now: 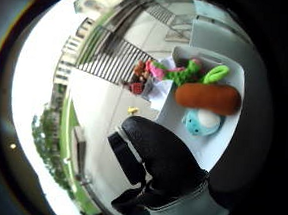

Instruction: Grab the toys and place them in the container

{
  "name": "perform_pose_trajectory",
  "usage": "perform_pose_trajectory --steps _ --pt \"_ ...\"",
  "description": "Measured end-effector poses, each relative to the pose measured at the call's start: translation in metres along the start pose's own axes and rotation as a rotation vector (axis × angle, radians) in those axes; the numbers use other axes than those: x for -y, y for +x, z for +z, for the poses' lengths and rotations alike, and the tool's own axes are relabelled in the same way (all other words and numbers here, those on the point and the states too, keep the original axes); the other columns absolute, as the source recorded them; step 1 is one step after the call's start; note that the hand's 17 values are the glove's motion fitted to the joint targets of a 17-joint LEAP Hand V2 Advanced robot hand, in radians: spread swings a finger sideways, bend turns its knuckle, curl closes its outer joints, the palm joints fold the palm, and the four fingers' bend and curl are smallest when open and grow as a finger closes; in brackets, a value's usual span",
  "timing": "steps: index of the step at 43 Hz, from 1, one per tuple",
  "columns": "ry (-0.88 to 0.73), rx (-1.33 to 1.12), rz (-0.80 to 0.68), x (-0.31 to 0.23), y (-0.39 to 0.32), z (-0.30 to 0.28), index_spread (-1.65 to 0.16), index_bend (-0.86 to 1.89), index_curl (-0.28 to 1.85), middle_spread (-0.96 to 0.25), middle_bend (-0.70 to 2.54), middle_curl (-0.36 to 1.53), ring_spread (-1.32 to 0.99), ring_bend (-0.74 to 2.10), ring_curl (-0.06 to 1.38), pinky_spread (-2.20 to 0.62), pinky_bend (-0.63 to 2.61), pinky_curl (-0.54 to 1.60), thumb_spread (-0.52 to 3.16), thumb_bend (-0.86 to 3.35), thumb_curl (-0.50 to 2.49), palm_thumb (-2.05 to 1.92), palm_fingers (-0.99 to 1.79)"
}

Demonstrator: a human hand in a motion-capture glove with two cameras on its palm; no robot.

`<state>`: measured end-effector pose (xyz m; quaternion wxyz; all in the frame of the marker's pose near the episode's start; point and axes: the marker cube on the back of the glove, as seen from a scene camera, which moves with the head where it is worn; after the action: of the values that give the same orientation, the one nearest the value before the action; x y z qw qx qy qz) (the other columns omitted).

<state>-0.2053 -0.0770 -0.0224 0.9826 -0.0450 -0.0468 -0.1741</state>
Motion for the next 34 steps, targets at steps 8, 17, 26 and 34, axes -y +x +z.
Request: perform_pose_trajectory --steps 8,17,26,34 --pt "0.057 -0.091 0.127 -0.013 0.029 -0.013 -0.29 0.13 0.19 -0.02 0.21 0.52 -0.04 0.59 0.23 -0.02 1.12 0.30 1.14 -0.08 0.33 -0.11 -0.15" --pt "0.084 -0.094 0.184 -0.052 0.066 -0.022 -0.30 0.15 0.22 -0.04 0.22 0.51 -0.14 0.52 0.21 -0.05 0.95 0.27 1.14 -0.08 0.27 -0.10 -0.09" --pt "0.069 -0.155 0.347 -0.085 0.138 -0.019 -0.30 0.16 0.25 -0.06 0.20 0.49 -0.21 0.48 0.21 -0.09 0.83 0.25 1.14 -0.07 0.23 -0.10 -0.06" --pt "0.059 -0.186 0.401 -0.134 0.217 -0.017 -0.31 0.17 0.27 -0.07 0.19 0.48 -0.24 0.44 0.21 -0.10 0.77 0.25 1.14 -0.07 0.21 -0.10 -0.05"
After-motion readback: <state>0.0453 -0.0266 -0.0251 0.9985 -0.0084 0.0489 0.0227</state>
